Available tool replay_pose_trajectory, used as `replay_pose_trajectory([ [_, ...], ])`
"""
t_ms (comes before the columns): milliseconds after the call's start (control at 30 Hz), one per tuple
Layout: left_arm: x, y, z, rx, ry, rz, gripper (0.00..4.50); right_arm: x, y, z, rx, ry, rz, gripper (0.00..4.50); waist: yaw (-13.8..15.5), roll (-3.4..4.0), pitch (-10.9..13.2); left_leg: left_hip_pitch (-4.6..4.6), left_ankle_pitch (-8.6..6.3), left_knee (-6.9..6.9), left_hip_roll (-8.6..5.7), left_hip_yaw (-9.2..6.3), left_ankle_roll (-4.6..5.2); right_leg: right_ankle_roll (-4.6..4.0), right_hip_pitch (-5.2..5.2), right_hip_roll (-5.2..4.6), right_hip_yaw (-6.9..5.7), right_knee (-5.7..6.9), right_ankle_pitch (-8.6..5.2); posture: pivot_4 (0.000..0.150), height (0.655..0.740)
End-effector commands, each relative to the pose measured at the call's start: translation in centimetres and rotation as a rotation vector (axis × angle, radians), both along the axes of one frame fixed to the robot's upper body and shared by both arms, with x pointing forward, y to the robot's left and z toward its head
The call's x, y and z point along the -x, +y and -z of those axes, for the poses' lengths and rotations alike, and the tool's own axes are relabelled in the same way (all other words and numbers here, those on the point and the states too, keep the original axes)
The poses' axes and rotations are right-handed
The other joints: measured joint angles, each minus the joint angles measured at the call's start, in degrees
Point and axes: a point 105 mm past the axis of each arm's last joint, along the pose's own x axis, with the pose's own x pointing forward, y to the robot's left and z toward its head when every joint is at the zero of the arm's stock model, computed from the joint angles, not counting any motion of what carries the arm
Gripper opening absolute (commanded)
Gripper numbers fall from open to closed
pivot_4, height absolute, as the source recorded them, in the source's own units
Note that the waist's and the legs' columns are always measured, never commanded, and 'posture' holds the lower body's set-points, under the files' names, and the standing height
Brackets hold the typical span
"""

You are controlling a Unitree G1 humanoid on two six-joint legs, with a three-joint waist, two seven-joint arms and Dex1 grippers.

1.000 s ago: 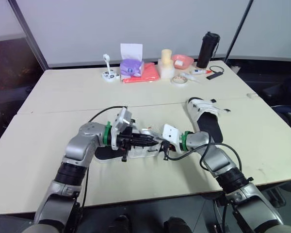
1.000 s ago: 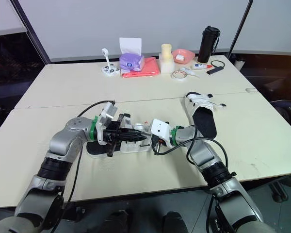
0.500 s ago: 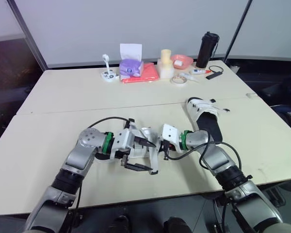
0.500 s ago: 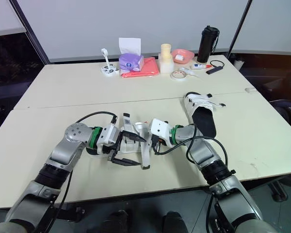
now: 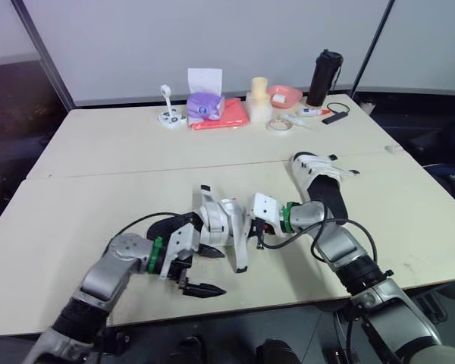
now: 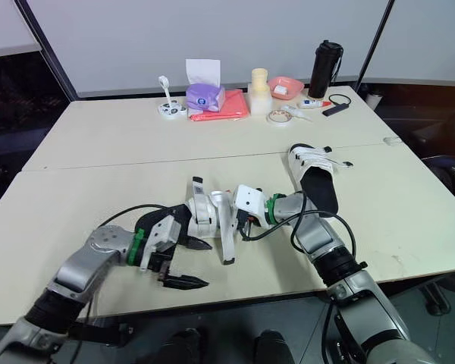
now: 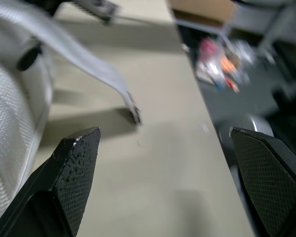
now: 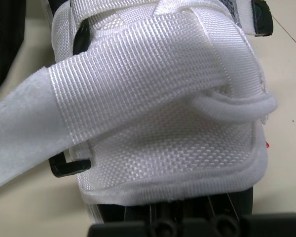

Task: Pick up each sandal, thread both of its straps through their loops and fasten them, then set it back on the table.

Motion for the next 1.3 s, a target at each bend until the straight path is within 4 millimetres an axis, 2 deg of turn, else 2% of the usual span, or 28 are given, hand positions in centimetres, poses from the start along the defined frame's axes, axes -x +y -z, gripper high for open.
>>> replay_pose_trajectory([
  [33, -0.6, -0.9, -1.1, 0.060, 0.090, -0.125, 4.34, 0.4, -0.4, 2.1, 0.058, 0.064, 0.016, 0.00, 0.0, 0.00, 0.0, 0.00, 0.00, 0.00, 0.00, 0.00, 0.00, 0.00, 0.00, 0.00, 0.00, 0.00, 0.00, 0.150, 0.7400],
  [267, -2.0, -2.5, -1.6, 0.137, 0.200, -0.275, 4.34, 0.8, -0.4, 2.3, 0.058, 0.070, 0.016, 0.00, 0.1, 0.00, 0.0, 0.00, 0.00, 0.01, -0.02, 0.01, 0.00, 0.01, 0.02, 0.00, 0.00, -0.03, 0.00, 0.150, 0.7400],
  [433, -1.9, -3.6, -2.2, 0.169, 0.226, -0.286, 4.34, 0.9, -0.3, 2.3, 0.059, 0.070, 0.017, 0.00, 0.3, 0.00, 0.0, 0.00, 0.00, 0.01, -0.02, 0.02, -0.01, 0.00, 0.02, 0.00, -0.01, -0.03, 0.00, 0.150, 0.7400],
  [600, -1.9, -3.7, -2.5, 0.192, 0.244, -0.297, 4.34, 0.9, -0.5, 2.3, 0.063, 0.067, 0.021, 0.00, 0.4, 0.00, 0.0, -0.01, 0.00, 0.01, -0.03, 0.04, -0.01, 0.00, 0.01, -0.01, 0.00, -0.06, 0.00, 0.150, 0.7400],
  [700, -1.8, -3.7, -2.6, 0.200, 0.258, -0.300, 3.54, 0.9, -0.4, 2.3, 0.063, 0.065, 0.020, 0.00, 0.4, 0.00, 0.0, -0.01, 0.00, 0.01, -0.02, 0.04, -0.01, -0.01, 0.02, -0.01, 0.00, -0.08, 0.00, 0.150, 0.7400],
  [833, -1.6, -3.5, -2.6, 0.201, 0.272, -0.300, 1.42, 0.9, -0.3, 2.3, 0.062, 0.065, 0.017, 0.00, 0.4, 0.00, 0.0, -0.01, -0.01, 0.00, -0.02, 0.05, -0.01, -0.01, 0.02, -0.01, 0.00, -0.11, 0.00, 0.150, 0.7400],
  [933, -1.4, -3.5, -2.5, 0.193, 0.286, -0.291, 0.09, 0.9, -0.2, 2.2, 0.061, 0.064, 0.015, 0.00, 0.4, 0.00, 0.0, -0.01, -0.01, 0.00, -0.02, 0.05, -0.01, -0.01, 0.02, -0.01, 0.00, -0.11, 0.00, 0.150, 0.7400],
  [1033, -1.2, -3.4, -3.0, 0.207, 0.330, -0.266, 0.04, 0.9, -0.2, 2.2, 0.059, 0.062, 0.016, 0.00, 0.4, 0.00, 0.0, -0.01, -0.01, 0.00, -0.02, 0.05, -0.01, -0.01, 0.02, -0.01, 0.00, -0.11, 0.00, 0.150, 0.7400],
  [1300, -1.5, -1.1, -7.9, 0.351, 0.498, -0.121, 0.04, 0.6, 0.0, 2.2, 0.052, 0.058, 0.023, 0.00, 0.0, -0.01, 0.0, -0.02, -0.01, -0.02, -0.02, 0.04, -0.01, -0.01, 0.01, -0.01, -0.02, -0.12, -0.01, 0.150, 0.7400],
])
